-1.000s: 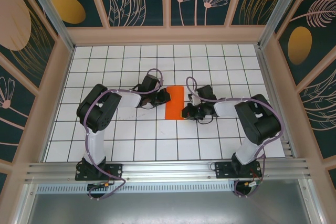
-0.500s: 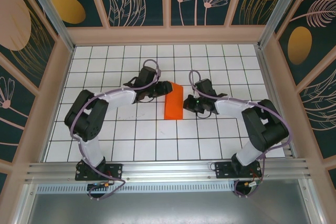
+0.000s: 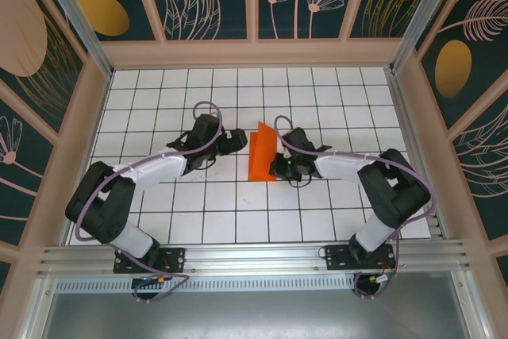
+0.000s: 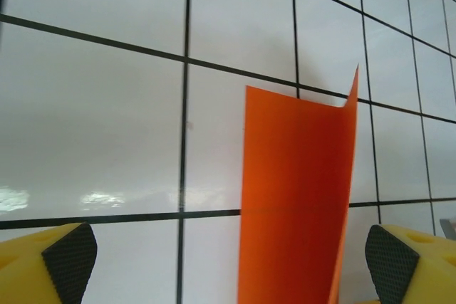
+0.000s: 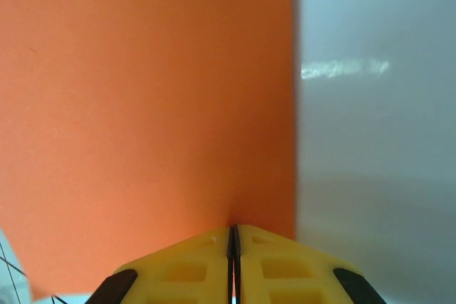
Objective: Fold a paper plane with a square sheet of paper (pick it up from the middle)
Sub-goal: Fold the square sheet of paper in half at the center of the table, then rotate the paper at the center of the table.
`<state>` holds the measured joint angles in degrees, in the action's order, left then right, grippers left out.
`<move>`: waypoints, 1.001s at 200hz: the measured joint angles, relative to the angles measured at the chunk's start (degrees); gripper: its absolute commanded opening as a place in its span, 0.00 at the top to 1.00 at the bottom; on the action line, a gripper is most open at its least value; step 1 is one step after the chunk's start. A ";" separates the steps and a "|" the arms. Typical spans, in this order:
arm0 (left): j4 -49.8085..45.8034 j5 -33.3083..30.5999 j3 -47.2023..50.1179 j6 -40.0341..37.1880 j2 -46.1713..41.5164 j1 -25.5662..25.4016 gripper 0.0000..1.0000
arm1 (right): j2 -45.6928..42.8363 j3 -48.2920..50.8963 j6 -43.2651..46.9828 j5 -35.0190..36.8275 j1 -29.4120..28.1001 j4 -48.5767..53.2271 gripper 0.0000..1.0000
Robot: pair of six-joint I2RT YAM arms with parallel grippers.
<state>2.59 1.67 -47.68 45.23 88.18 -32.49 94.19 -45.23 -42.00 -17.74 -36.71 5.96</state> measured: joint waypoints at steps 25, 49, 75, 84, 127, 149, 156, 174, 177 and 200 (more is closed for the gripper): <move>0.72 -1.92 2.27 0.17 -3.54 0.68 0.02 | 2.89 -3.61 -0.33 -1.90 -0.15 2.56 0.86; 2.78 -1.42 4.96 1.55 -5.88 2.40 0.01 | 6.38 -11.21 1.07 -3.74 -0.15 6.54 0.84; 5.88 1.07 8.81 3.32 -6.95 4.15 0.01 | 7.17 -17.57 4.35 -3.65 0.42 9.27 0.77; 6.69 1.70 9.88 3.65 -7.17 4.33 0.01 | 6.88 -18.23 5.51 -3.54 1.11 9.38 0.75; 9.49 4.61 11.89 5.05 -8.20 4.33 0.10 | 7.58 -20.33 11.72 -2.73 7.04 13.14 0.75; 12.28 6.80 12.68 6.27 -8.63 4.33 0.19 | 12.81 -26.71 15.15 -2.69 8.92 14.01 0.78; 13.11 7.41 12.90 6.69 -8.63 4.33 0.22 | 14.47 -28.26 16.22 -2.73 9.09 13.97 0.78; 14.34 8.98 13.14 7.93 -8.63 4.13 0.29 | 18.86 -31.39 18.51 -2.91 9.31 14.01 0.79; 14.49 9.16 13.16 7.82 -8.63 4.07 0.30 | 19.39 -31.63 18.86 -2.89 9.31 14.01 0.79; 15.61 10.38 13.11 8.96 -8.33 2.91 0.36 | 22.23 -31.98 20.59 -3.19 9.53 14.40 0.79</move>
<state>18.20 12.05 -34.57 54.19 79.85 -29.58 116.42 -77.21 -21.41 -20.93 -27.18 20.36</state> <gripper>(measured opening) 0.666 0.210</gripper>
